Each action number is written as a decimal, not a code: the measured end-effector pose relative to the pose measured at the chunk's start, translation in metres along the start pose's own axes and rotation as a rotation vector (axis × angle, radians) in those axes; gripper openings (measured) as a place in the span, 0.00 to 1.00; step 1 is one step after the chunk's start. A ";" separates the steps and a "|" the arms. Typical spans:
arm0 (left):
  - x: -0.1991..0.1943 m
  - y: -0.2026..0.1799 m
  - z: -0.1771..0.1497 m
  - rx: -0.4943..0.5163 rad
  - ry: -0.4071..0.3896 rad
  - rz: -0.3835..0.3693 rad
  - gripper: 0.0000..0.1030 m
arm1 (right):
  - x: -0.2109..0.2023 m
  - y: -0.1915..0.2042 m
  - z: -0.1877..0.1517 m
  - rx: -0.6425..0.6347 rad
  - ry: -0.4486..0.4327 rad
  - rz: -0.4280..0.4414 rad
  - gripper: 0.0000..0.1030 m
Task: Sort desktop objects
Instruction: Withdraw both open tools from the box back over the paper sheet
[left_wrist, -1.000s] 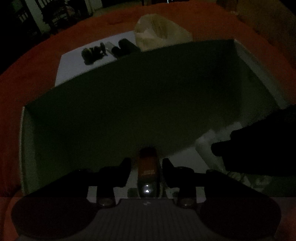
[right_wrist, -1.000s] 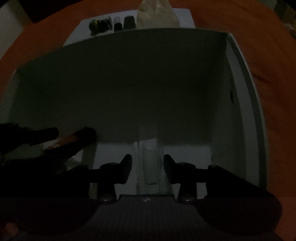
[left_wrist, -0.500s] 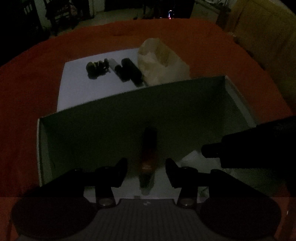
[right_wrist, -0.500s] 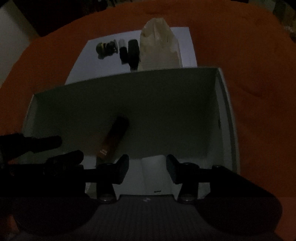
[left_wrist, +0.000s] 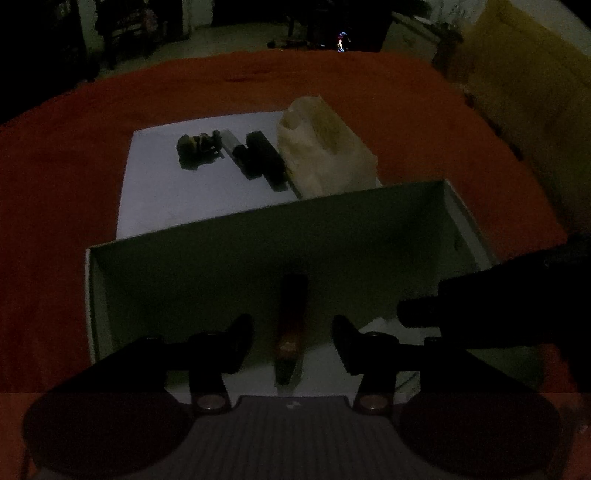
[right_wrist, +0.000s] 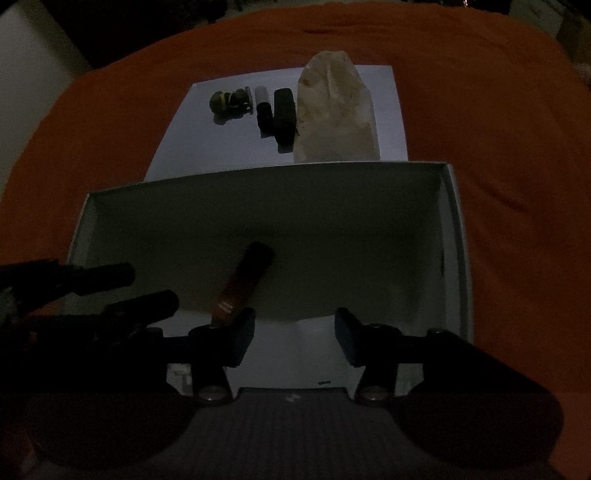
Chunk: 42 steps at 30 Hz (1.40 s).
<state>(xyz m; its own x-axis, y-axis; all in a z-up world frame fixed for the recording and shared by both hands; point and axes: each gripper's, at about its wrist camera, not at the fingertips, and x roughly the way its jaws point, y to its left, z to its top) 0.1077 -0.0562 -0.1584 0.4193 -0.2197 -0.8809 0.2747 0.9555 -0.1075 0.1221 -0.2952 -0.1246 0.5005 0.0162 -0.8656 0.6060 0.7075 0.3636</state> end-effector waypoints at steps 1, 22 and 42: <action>-0.001 0.002 0.001 -0.005 -0.004 0.001 0.43 | -0.002 0.000 0.000 -0.001 -0.004 -0.002 0.54; -0.022 0.041 0.047 -0.128 -0.106 0.042 0.88 | -0.045 -0.001 0.043 0.069 -0.149 -0.037 0.95; -0.013 0.075 0.082 -0.171 -0.109 0.093 0.88 | -0.044 0.002 0.088 0.027 -0.095 -0.089 0.95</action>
<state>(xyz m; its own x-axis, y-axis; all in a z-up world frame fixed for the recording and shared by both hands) 0.1938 0.0022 -0.1171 0.5295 -0.1400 -0.8367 0.0832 0.9901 -0.1130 0.1558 -0.3567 -0.0550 0.4994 -0.1142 -0.8588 0.6667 0.6836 0.2969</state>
